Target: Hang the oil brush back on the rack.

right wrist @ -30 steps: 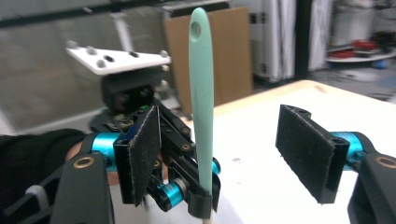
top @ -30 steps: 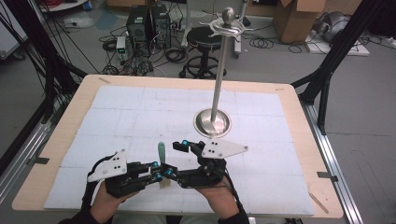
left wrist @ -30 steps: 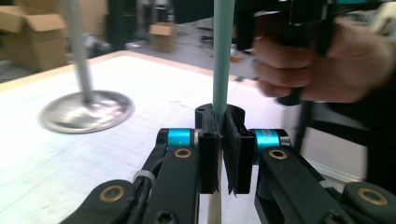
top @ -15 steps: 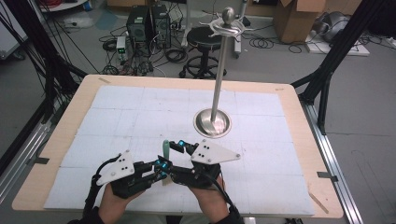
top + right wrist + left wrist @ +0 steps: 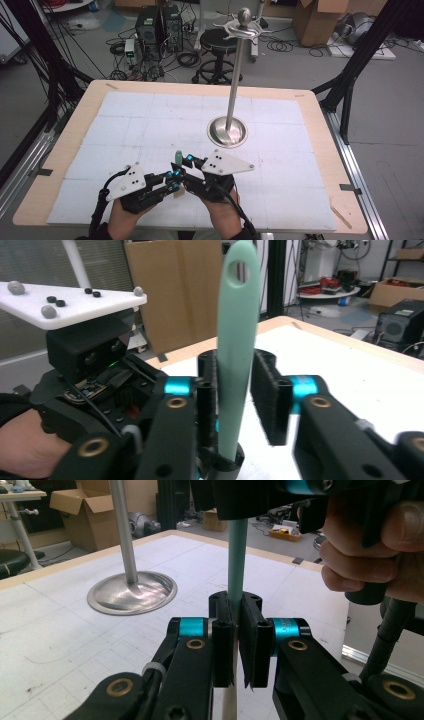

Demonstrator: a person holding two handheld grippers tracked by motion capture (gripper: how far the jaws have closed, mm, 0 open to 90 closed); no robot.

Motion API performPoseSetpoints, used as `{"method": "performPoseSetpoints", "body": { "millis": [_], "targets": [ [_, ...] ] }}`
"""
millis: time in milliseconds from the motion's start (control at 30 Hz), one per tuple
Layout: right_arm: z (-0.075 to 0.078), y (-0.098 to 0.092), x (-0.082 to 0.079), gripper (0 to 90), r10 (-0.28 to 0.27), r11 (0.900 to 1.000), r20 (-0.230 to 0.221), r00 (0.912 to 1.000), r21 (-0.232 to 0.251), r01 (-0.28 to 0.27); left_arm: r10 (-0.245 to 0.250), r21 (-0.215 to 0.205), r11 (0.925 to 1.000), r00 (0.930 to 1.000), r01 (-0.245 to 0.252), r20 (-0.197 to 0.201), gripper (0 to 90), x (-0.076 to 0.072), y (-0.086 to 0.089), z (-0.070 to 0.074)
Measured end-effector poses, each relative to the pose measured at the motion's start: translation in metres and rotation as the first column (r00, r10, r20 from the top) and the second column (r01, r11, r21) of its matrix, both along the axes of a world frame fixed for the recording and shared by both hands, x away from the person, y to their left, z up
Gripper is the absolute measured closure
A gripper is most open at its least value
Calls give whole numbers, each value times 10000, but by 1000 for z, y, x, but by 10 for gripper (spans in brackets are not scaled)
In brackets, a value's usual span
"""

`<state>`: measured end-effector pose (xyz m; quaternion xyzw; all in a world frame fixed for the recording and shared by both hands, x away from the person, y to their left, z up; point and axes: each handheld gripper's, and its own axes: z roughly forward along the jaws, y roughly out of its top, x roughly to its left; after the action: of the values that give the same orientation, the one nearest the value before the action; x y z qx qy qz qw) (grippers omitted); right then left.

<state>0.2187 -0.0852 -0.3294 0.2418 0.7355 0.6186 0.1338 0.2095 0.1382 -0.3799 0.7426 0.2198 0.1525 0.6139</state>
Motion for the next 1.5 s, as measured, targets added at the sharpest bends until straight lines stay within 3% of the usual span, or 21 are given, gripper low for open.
{"method": "performPoseSetpoints", "body": {
  "millis": [233, 367, 467, 533, 633, 767, 833, 1000, 1167, 1200, 1233, 1267, 1300, 1367, 1433, 1467, 1500],
  "targets": [
    [1, 1, 0, 774, 118, 9999, -98, 9999, -82, -118, -21, 5, 10000, 10000, 21, 44, 842, 0, 0, 0],
    [2, 0, 0, 781, 303, 9995, -61, 9995, -124, -303, -370, -156, 9992, 9993, 369, -36, 833, 1, 1, 0],
    [3, -2, 1, 783, 460, 9988, -98, 9989, -171, -461, -689, -390, 9968, 9976, 692, 83, 634, 3, 1, -1],
    [4, -5, 2, 784, 612, 9981, -116, 9981, -86, -613, -959, -530, 9940, 9954, 958, 0, 567, 5, 3, 0],
    [6, -9, 3, 784, 969, 9953, -130, 9952, 68, -968, -1635, -900, 9829, 9863, 1608, -232, 499, 9, 6, 1],
    [9, -14, 6, 784, 1817, 9828, -94, 9833, 353, -1813, -2524, -1405, 9591, 9672, 2459, -301, 437, 11, 10, 2],
    [10, -15, 7, 783, 2423, 9686, -92, 9702, 593, -2414, -2828, -1507, 9498, 9584, 2742, -379, 428, 12, 11, 2],
    [9, -17, 11, 783, 3250, 9423, 7, 9457, 850, -3238, -3483, -1844, 9237, 9366, 3359, -385, 426, 12, 13, 3],
    [9, -18, 14, 783, 4170, 9026, 43, 9089, 1154, -4147, -4028, -2109, 8986, 9140, 3849, -482, 427, 13, 14, 4],
    [9, -18, 15, 784, 4322, 8946, 48, 9018, 1239, -4294, -4214, -2141, 8901, 9055, 4024, -497, 429, 14, 14, 4],
    [8, -18, 16, 784, 4582, 8803, 60, 8888, 1351, -4548, -4297, -2165, 8860, 9015, 4100, -512, 432, 14, 14, 4],
    [8, -19, 17, 784, 4689, 8741, 24, 8832, 1424, -4644, -4394, -2232, 8806, 8967, 4180, -543, 435, 13, 14, 4],
    [8, -19, 19, 784, 4939, 8588, 29, 8695, 1547, -4884, -4469, -2290, 8761, 8928, 4242, -560, 443, 13, 14, 4],
    [7, -20, 21, 784, 5229, 8395, 56, 8523, 1697, -5162, -4661, -2323, 8664, 8828, 4420, -589, 458, 13, 15, 4],
    [6, -21, 23, 784, 5620, 8123, 115, 8271, 1812, -5545, -4800, -2387, 8584, 8752, 4542, -607, 479, 13, 14, 4],
    [6, -20, 23, 784, 5723, 8049, 132, 8200, 1823, -5647, -4886, -2439, 8532, 8701, 4610, -646, 489, 14, 15, 4],
    [7, -20, 23, 784, 5927, 7902, 158, 8053, 1824, -5851, -4978, -2481, 8479, 8645, 4684, -692, 513, 14, 15, 4]
  ]
}}
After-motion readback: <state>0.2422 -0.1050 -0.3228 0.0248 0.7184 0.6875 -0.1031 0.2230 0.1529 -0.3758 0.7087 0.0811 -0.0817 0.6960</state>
